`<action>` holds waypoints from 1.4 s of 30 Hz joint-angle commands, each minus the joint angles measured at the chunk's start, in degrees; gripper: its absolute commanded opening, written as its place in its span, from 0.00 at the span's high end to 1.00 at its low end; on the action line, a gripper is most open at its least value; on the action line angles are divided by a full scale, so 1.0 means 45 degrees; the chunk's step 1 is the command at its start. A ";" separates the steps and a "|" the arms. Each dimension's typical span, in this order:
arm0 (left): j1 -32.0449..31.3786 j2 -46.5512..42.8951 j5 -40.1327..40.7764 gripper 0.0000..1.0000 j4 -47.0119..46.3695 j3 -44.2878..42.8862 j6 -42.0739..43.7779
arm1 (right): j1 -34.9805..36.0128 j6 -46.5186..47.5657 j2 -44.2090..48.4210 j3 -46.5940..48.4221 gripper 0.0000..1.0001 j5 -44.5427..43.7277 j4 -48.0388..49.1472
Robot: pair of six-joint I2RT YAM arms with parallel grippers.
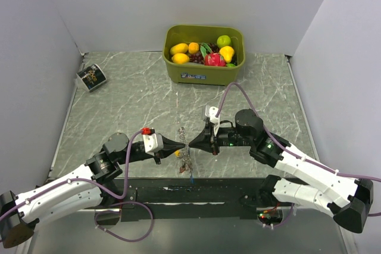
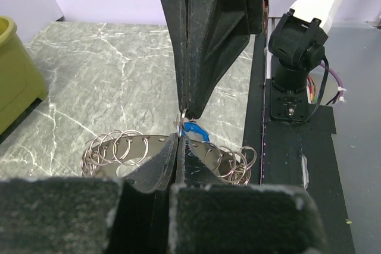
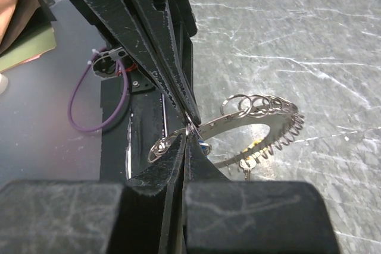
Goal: Put the keys on the keyring
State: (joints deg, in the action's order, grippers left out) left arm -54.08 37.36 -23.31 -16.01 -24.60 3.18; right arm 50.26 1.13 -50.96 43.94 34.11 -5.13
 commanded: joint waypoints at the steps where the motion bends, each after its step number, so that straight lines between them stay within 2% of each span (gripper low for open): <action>1: -0.0032 -0.0100 -0.0445 0.99 -0.0934 -0.0412 -0.0277 | 0.0023 0.0063 0.0289 0.0450 1.00 0.0330 0.0982; 5: -0.0051 -0.0139 -0.0445 0.99 -0.0993 -0.0354 -0.0296 | 0.0042 0.0237 0.0387 0.0430 1.00 0.0467 0.0925; 27: -0.0032 -0.0900 -0.0484 0.99 -0.1070 -0.0100 -0.0336 | 0.0023 0.0140 0.0055 0.0528 1.00 -0.1427 0.0319; 42: -0.0051 -0.1115 -0.0680 0.99 -0.1676 0.0154 -0.0414 | 0.0023 0.0160 -0.0004 0.0371 1.00 -0.1017 0.0377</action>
State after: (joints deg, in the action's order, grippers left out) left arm -53.93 34.17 -23.62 -16.88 -23.66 2.33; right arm 50.39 1.13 -51.22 44.25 30.92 -5.23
